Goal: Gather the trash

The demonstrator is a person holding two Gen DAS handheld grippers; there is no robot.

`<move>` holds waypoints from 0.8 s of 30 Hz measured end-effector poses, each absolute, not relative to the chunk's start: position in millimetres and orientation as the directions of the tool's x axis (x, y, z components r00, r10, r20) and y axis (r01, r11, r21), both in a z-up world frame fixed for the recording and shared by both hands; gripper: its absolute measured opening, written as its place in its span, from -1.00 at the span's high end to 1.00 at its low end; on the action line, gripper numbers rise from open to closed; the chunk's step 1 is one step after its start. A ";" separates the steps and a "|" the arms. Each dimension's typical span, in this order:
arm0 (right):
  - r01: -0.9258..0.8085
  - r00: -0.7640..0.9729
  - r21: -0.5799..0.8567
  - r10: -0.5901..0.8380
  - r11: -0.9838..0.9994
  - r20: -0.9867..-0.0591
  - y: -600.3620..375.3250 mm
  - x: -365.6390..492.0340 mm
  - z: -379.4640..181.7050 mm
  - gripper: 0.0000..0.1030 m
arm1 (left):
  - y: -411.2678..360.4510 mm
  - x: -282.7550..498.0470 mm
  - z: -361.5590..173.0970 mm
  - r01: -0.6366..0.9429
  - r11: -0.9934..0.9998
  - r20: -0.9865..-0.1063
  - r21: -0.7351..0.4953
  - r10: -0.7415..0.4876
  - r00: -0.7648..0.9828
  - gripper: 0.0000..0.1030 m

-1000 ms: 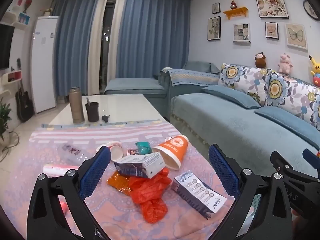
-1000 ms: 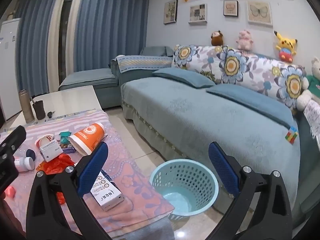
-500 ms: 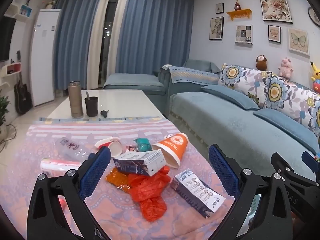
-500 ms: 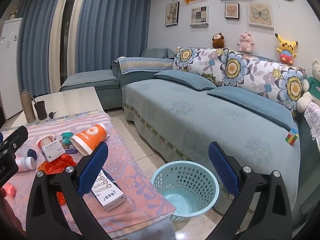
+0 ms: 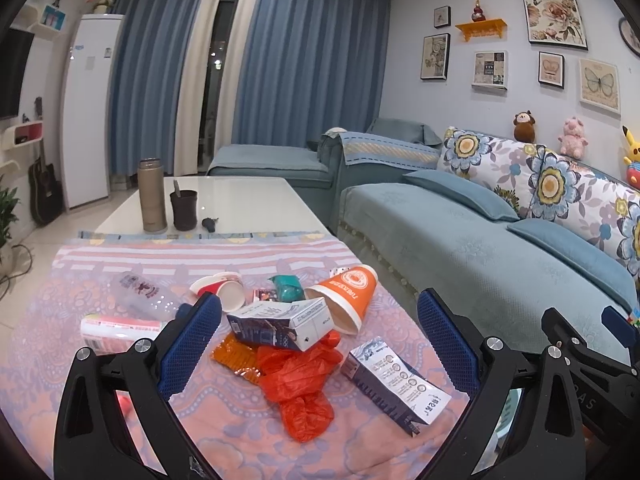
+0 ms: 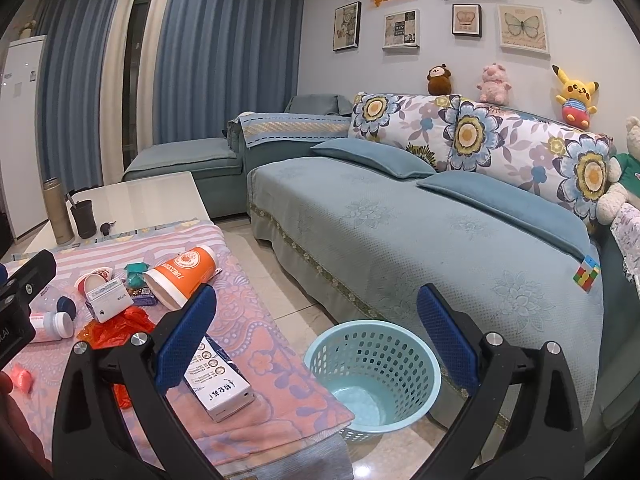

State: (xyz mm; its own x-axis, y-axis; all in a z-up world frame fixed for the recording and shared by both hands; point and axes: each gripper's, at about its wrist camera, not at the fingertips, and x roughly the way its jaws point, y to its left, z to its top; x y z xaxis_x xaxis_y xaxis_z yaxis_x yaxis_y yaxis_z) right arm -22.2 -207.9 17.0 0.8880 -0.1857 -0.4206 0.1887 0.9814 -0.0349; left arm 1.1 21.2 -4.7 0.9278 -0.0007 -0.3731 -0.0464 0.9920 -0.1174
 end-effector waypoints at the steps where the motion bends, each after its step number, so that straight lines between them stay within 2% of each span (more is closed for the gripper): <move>1: 0.188 0.888 -0.036 -0.185 0.982 -0.421 -207.9 -21.6 16.6 -0.85 | 21.3 1.0 -4.5 -0.046 0.992 -0.373 -0.117 -0.001 0.928 -0.85; 24: 0.187 0.886 -0.028 -0.181 0.982 -0.428 -207.7 -19.4 12.7 -0.85 | 22.9 0.5 -6.8 -0.049 0.991 -0.373 -0.128 -0.002 0.928 -0.85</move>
